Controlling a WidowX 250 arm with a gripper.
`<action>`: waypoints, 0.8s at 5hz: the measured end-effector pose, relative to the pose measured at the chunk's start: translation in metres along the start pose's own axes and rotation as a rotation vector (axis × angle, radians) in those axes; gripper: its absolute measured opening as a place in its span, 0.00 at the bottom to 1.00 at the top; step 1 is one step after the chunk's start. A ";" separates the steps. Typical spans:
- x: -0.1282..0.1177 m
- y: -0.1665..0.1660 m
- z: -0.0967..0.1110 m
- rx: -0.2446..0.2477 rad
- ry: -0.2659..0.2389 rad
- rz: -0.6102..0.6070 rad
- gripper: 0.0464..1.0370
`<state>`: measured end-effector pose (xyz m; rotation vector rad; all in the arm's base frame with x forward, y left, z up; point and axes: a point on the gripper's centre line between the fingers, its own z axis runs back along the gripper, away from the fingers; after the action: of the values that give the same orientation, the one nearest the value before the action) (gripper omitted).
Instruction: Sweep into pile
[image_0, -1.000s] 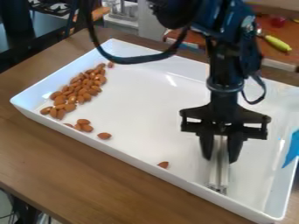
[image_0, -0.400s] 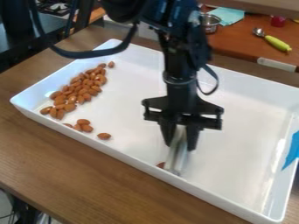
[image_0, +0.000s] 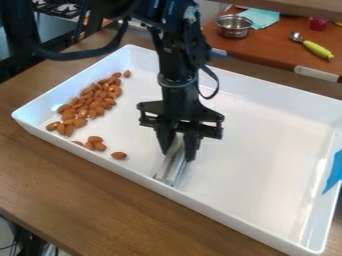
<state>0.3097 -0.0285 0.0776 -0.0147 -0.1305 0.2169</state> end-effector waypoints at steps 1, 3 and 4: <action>0.005 0.017 0.000 0.038 -0.019 -0.016 0.34; 0.017 0.047 0.000 0.103 -0.074 -0.026 0.34; 0.020 0.066 -0.001 0.134 -0.073 -0.013 0.34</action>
<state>0.3150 0.0403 0.0774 0.1279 -0.1880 0.2127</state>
